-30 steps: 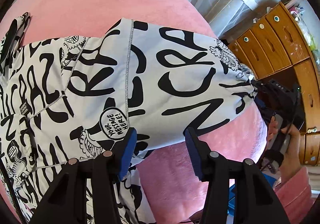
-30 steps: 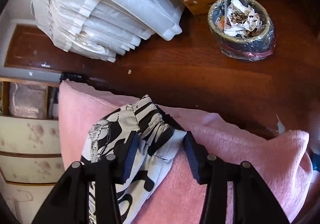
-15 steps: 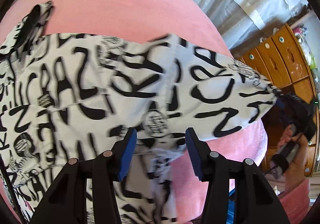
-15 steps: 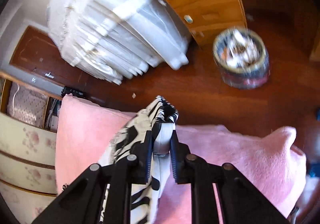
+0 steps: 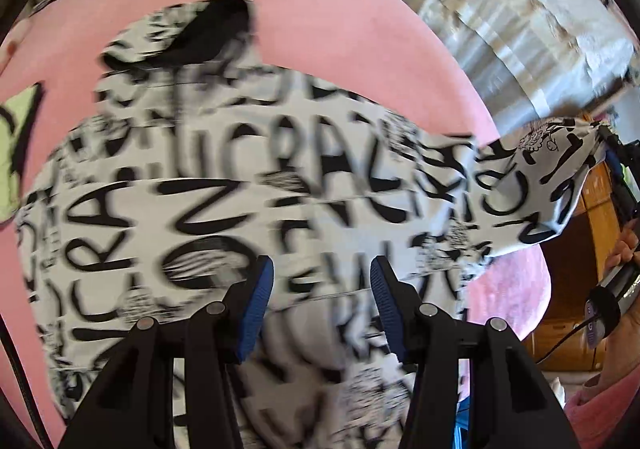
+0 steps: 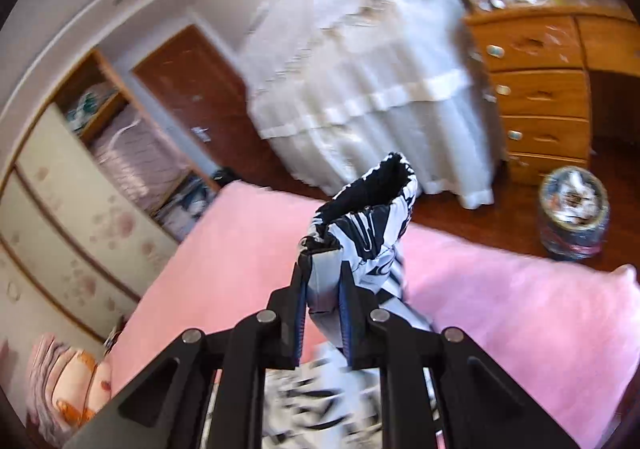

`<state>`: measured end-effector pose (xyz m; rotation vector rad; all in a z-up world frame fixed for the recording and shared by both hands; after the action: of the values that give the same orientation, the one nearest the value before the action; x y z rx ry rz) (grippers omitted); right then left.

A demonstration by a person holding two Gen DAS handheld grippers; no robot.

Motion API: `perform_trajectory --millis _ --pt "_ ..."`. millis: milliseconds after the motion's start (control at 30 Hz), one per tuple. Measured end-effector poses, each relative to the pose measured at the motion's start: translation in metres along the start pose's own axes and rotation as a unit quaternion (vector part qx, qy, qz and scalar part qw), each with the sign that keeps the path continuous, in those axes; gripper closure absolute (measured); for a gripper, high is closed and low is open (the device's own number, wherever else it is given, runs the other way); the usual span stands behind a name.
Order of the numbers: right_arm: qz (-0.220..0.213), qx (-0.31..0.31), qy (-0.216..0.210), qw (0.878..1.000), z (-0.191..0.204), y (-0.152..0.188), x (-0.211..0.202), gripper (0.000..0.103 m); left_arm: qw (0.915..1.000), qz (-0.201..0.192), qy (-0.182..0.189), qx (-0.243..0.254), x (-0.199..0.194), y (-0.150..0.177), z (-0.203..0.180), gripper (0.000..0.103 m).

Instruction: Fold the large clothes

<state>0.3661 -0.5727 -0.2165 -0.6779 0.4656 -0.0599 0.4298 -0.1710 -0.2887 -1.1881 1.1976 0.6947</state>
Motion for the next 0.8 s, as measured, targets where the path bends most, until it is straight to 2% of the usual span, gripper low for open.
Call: perform_trajectory --millis 100,200,367,467,600,733,800 --pt "0.012 -0.010 -0.047 0.999 0.060 0.036 0.009 0.089 0.9995 -0.010 -0.006 -0.029 -0.011 0.004 0.052 0.054" --pt "0.040 -0.022 -0.078 0.996 0.102 0.074 0.017 0.089 0.9981 -0.019 -0.013 -0.057 -0.018 0.010 0.097 0.054" --pt "0.117 -0.055 -0.114 0.985 0.159 0.155 0.031 0.089 0.9941 -0.021 -0.017 -0.105 -0.020 0.027 0.154 0.054" --pt "0.163 -0.066 -0.139 0.975 0.181 0.199 0.037 0.089 0.9912 -0.019 -0.019 -0.130 -0.017 0.038 0.176 0.054" --pt "0.239 -0.093 -0.144 0.956 0.195 0.267 0.049 0.089 0.9877 -0.012 -0.023 -0.154 -0.010 0.052 0.193 0.054" --pt "0.310 -0.104 -0.127 0.936 0.194 0.332 0.059 0.086 0.9863 0.001 -0.024 -0.163 -0.003 0.063 0.202 0.054" --pt "0.351 -0.104 -0.104 0.925 0.183 0.358 0.064 0.083 0.9859 0.006 -0.026 -0.165 0.001 0.067 0.205 0.053"
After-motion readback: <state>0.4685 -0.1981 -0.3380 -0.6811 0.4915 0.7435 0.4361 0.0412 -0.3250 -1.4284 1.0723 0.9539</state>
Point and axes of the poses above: each gripper's, at about its wrist camera, not at the fingertips, and x roughly the way its jaws point, z to its left, y to its underside, the point moved 7 cm from there along x, roughly the way its jaws point, and after that the axes turned 10 degrees about -y, right-handed, at the moved point
